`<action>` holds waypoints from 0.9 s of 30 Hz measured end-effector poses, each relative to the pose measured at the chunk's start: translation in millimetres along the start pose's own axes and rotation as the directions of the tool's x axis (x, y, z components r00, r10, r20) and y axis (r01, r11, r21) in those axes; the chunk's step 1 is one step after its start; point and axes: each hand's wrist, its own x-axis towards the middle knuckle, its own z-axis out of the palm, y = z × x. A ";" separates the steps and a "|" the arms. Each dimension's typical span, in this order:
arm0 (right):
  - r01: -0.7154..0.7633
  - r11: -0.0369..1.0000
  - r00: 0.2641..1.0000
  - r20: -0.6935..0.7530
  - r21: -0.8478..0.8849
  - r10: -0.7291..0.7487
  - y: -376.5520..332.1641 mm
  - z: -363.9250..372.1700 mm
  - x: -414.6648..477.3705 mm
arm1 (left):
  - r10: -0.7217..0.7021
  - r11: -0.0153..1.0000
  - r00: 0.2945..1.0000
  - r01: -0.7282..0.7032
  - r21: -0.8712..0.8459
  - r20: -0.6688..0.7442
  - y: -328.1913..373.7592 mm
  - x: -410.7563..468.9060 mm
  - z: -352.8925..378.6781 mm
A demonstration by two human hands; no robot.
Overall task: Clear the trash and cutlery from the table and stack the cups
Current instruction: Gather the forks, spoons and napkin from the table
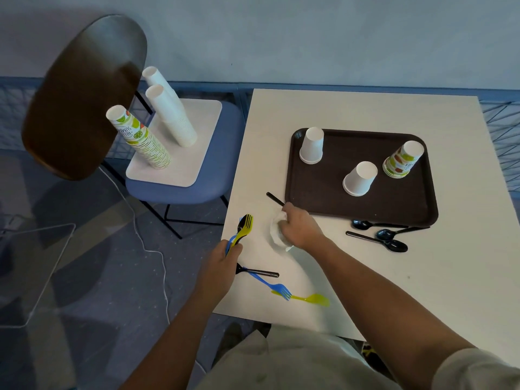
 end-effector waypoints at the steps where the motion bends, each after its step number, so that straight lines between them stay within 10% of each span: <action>1: -0.015 1.000 1.000 -0.006 0.026 0.015 -6.1 -1.7 7.2 | -0.013 1.000 1.000 0.013 0.011 -0.005 1.3 1.6 0.3; 19: 0.050 0.709 0.975 0.187 -0.704 0.117 -52.6 2.0 49.6 | -0.003 0.998 1.000 0.005 0.064 -0.031 22.6 15.1 -1.8; 27: -0.015 0.902 0.993 0.095 -0.431 0.063 -36.7 -9.3 7.6 | 0.031 1.000 0.999 -0.030 0.004 -0.027 6.1 1.5 -7.9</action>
